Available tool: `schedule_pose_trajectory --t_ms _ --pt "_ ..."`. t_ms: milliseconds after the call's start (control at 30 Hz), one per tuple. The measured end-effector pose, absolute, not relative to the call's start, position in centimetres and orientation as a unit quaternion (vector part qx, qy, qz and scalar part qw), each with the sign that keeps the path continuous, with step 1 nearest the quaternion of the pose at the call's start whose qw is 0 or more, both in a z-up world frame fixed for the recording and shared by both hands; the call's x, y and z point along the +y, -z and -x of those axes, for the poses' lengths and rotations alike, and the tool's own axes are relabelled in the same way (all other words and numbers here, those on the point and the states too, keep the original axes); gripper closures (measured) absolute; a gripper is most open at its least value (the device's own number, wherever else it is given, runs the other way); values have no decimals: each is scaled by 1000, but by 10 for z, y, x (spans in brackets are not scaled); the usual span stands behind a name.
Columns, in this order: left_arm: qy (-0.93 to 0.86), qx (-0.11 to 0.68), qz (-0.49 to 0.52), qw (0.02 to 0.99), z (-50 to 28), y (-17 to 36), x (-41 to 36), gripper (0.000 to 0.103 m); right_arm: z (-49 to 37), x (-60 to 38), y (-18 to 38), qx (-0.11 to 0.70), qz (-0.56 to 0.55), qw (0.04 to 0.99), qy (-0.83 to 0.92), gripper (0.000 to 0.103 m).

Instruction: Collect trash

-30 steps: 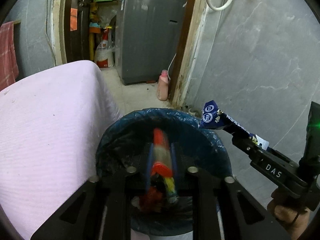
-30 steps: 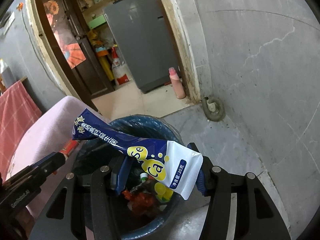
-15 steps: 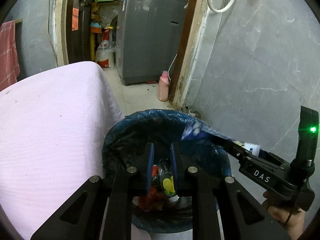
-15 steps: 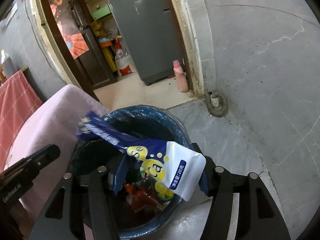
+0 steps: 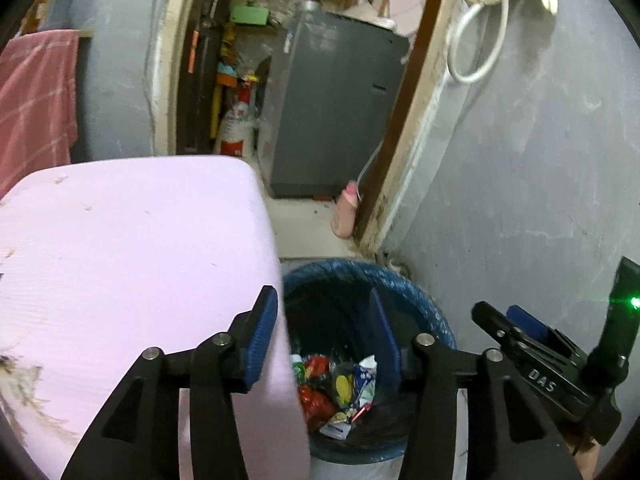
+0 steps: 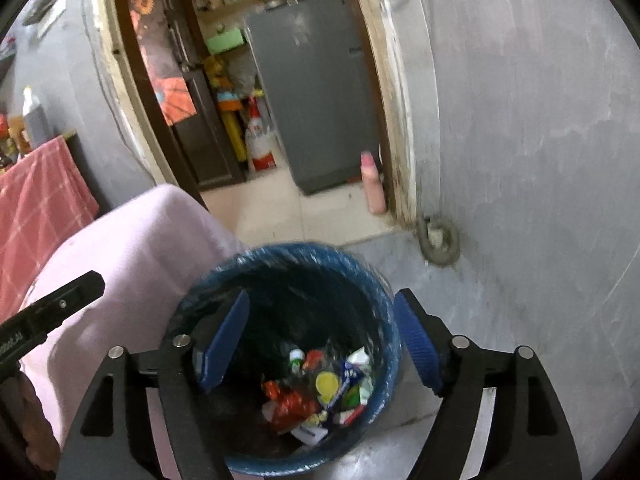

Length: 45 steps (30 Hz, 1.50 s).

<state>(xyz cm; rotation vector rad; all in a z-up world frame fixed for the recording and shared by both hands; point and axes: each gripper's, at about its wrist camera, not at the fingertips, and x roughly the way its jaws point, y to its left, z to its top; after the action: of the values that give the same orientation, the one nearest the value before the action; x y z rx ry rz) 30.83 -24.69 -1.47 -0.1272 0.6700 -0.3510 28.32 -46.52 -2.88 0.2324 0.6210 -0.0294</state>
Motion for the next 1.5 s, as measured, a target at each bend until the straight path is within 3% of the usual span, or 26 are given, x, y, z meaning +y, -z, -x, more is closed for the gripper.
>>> schedule_pose_trajectory --t_ms 300,467,567,1500 --pt "150 278 71 946 -289 -17 -217 27 -263 -448 0 236 -106 966 14 12" --pt "134 262 62 954 -280 -24 -202 23 -249 -440 -10 212 -113 971 13 1" --pt "118 251 62 959 -271 -25 -192 9 -241 -436 -16 201 -116 973 14 0" --pt "108 172 42 978 -150 -50 -119 3 -129 -361 -66 119 -79 990 6 0"
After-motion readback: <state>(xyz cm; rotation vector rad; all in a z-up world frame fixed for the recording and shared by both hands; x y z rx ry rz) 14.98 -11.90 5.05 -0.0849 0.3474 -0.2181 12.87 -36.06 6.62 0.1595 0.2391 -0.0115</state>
